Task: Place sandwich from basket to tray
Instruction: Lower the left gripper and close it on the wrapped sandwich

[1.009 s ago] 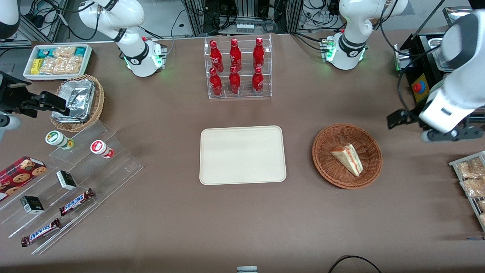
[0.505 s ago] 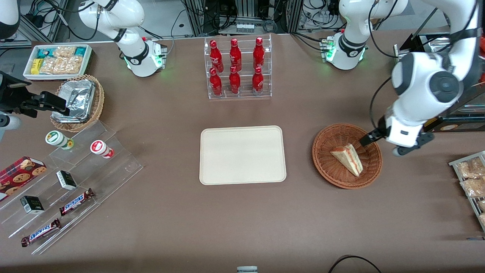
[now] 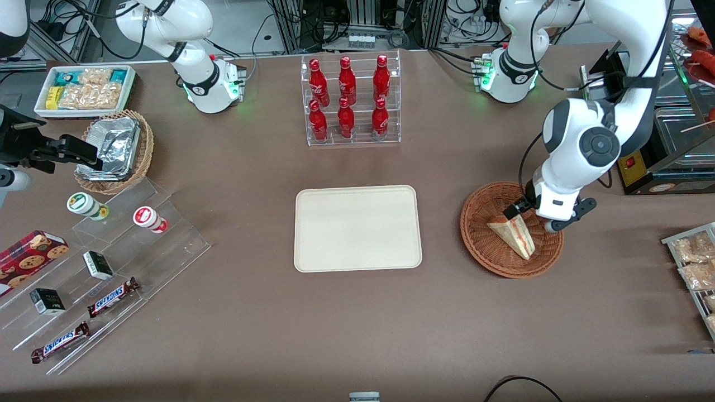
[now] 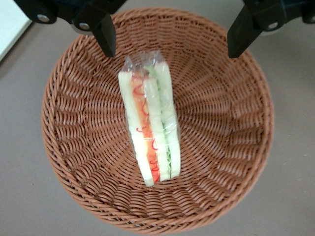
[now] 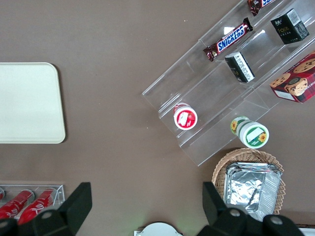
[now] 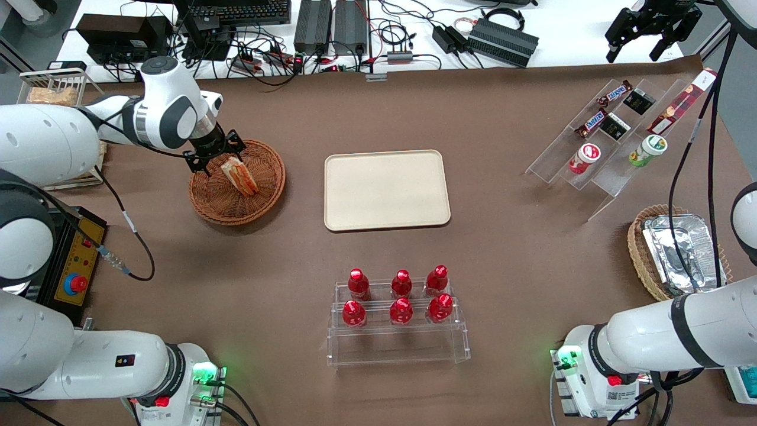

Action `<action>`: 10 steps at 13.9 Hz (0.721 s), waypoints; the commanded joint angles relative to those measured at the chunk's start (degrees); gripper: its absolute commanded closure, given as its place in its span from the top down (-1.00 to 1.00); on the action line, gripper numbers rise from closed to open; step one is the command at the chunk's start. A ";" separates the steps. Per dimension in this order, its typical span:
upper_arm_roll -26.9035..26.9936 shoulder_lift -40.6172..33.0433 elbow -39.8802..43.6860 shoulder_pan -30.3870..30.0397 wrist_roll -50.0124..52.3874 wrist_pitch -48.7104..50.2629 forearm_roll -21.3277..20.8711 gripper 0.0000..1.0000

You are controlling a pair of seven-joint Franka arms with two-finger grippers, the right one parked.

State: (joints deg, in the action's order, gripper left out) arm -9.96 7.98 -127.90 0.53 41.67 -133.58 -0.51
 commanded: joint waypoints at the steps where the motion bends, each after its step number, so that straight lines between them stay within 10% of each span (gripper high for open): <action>1: -0.41 2.29 0.20 -0.45 1.92 -3.69 -0.72 1.00; 10: -0.24 8.01 0.81 -0.53 2.54 -10.91 -0.81 0.96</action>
State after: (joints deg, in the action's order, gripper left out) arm -9.93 14.65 -127.89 0.48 43.01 -143.06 -0.51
